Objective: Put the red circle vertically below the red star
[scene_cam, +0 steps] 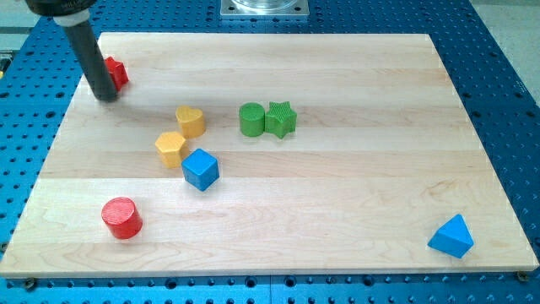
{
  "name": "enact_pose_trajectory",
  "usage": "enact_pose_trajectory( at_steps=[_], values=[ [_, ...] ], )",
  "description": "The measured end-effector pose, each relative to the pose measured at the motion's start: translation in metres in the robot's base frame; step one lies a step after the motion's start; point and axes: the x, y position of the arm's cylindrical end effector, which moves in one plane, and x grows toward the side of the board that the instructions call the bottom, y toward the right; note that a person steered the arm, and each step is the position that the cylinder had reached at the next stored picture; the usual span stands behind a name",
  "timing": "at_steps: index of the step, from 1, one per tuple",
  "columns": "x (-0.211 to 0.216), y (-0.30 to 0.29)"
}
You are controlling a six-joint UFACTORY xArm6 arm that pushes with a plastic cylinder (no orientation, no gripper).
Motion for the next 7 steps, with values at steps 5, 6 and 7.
enact_pose_trajectory(
  at_steps=[5, 6, 7],
  values=[
    [0.044, 0.301],
    [0.143, 0.322],
    [0.203, 0.265]
  ],
)
